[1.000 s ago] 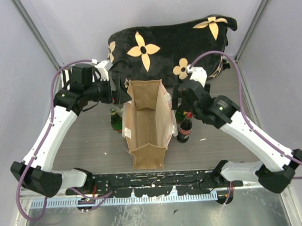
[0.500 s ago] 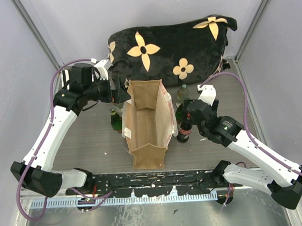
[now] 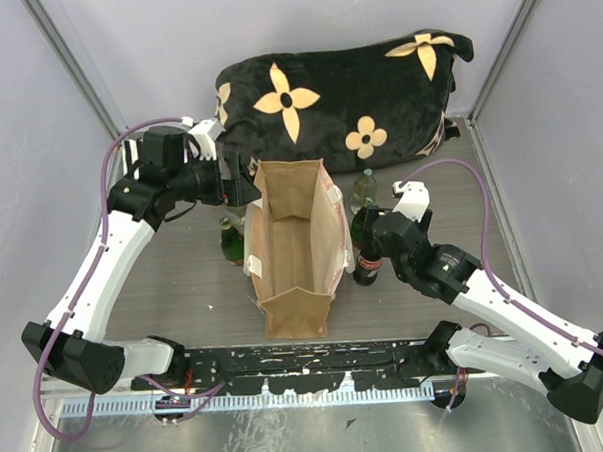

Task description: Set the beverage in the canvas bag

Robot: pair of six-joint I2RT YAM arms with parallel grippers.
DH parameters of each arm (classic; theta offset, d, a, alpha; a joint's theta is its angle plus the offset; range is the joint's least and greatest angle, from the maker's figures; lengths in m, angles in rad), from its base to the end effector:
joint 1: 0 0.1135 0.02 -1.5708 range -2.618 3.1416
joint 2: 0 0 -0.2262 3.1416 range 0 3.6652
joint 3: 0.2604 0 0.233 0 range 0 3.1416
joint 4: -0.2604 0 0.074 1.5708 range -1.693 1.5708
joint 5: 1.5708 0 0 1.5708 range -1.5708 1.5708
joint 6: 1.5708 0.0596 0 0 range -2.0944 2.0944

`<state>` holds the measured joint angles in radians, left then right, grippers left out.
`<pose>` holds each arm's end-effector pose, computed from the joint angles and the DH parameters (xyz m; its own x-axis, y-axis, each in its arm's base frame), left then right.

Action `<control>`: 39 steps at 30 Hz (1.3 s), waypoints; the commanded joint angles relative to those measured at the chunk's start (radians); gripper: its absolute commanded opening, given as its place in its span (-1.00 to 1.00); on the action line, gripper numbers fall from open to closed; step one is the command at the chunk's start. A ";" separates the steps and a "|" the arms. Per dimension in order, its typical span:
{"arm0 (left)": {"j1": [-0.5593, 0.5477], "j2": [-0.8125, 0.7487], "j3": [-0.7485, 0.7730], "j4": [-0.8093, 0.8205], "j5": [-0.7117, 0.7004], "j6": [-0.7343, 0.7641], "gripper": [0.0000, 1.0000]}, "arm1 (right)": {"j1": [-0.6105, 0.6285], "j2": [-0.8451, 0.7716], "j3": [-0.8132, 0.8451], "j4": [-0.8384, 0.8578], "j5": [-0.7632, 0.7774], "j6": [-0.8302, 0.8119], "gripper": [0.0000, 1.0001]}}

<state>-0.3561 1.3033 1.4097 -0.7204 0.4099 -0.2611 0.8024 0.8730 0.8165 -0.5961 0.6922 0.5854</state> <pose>0.2568 -0.1209 0.3411 -0.6830 0.0015 -0.7304 0.4645 0.7726 -0.4328 0.1650 0.1160 0.2612 -0.4629 0.1332 -0.8764 0.0656 0.9911 0.1160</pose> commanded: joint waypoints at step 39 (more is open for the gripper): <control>0.024 0.001 -0.064 0.113 0.056 -0.034 1.00 | 0.025 0.094 0.540 0.062 0.246 -0.309 -0.98</control>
<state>-0.3454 1.3228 1.3560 -0.6529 0.4404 -0.2741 0.8238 0.9493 1.1995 -0.6437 0.8558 0.3546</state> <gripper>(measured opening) 0.997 0.491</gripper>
